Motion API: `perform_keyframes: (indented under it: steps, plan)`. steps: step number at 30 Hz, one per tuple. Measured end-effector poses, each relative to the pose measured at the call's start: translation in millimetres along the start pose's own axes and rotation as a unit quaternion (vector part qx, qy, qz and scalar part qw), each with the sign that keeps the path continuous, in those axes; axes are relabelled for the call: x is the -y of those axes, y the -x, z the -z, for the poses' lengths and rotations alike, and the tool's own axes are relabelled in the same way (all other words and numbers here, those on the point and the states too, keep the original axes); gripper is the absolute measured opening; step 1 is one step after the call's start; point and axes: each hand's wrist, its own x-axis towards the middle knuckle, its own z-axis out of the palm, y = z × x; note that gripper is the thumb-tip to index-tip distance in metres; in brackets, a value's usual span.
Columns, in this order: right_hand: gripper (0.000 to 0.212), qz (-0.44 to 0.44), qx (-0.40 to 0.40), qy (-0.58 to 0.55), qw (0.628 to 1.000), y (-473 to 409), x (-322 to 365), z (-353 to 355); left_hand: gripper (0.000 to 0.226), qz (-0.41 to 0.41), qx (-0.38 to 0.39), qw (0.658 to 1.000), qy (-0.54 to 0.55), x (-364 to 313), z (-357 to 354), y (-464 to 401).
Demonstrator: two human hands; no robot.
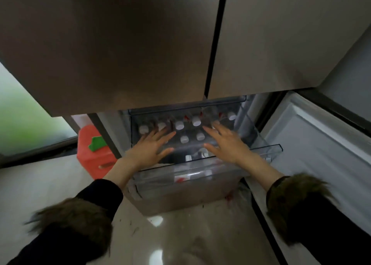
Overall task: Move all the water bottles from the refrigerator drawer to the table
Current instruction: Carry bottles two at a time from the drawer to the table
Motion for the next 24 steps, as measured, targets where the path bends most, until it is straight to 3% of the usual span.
perform_keyframes:
  steps: [5,11,16,20,24]
  plan:
    - [0.053,-0.006,0.146,-0.103,0.984,-39.1,-28.0,-7.1,0.061,0.01,0.065,0.996,0.053,2.2,-16.4,-28.2]
    - [0.051,-0.035,0.276,-0.111,0.954,-67.7,-40.5,-25.3,0.055,0.048,0.177,0.974,0.136,0.8,-28.2,-50.7]
    - [0.049,-0.044,0.322,-0.074,0.943,-84.3,-47.1,-35.5,0.054,0.091,0.265,0.938,0.204,8.6,-39.6,-61.8]
    - [0.044,-0.044,0.347,-0.066,0.935,-91.6,-52.9,-43.6,0.055,0.06,0.336,0.928,0.151,6.9,-45.6,-67.6]
    - [0.049,-0.038,0.355,-0.067,0.932,-93.3,-54.7,-42.8,0.059,0.047,0.338,0.932,0.122,3.6,-48.3,-73.3]
